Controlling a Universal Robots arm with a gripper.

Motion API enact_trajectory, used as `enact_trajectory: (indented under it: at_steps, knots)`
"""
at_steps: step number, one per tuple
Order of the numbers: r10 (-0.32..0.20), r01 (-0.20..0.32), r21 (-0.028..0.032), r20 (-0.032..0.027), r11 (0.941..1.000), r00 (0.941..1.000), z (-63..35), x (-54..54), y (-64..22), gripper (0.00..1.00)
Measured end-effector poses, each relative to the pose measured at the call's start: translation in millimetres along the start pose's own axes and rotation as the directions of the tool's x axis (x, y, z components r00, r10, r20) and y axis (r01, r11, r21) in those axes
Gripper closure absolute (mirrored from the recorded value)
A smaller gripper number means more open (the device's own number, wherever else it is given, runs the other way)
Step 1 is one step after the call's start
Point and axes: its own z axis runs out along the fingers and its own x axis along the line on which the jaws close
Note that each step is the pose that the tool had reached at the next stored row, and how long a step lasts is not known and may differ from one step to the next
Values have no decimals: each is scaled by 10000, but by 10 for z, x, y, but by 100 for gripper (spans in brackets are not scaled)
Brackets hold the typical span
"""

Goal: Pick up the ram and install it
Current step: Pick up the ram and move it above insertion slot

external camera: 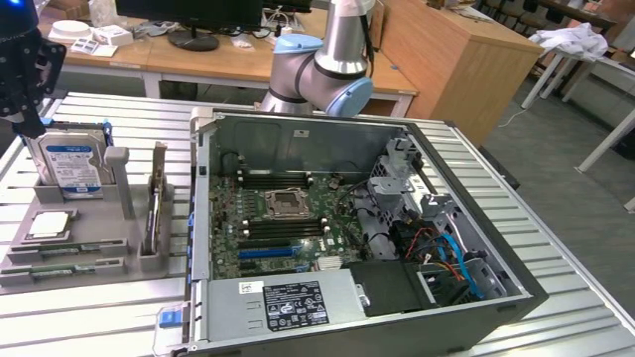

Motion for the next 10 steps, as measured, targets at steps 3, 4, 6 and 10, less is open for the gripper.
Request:
enact_trajectory:
  at_steps: [3, 4, 6, 10]
  knots:
    - [-539, 539, -8, -22, 9985, 9985, 0, 0, 0, 89]
    - [-718, 718, -11, -29, 9974, 9974, 0, 0, 0, 89]
    - [-1076, 1076, -17, -43, 9942, 9942, 0, 0, 0, 89]
    - [-1803, 1803, -32, -70, 9836, 9836, 1, 0, 0, 89]
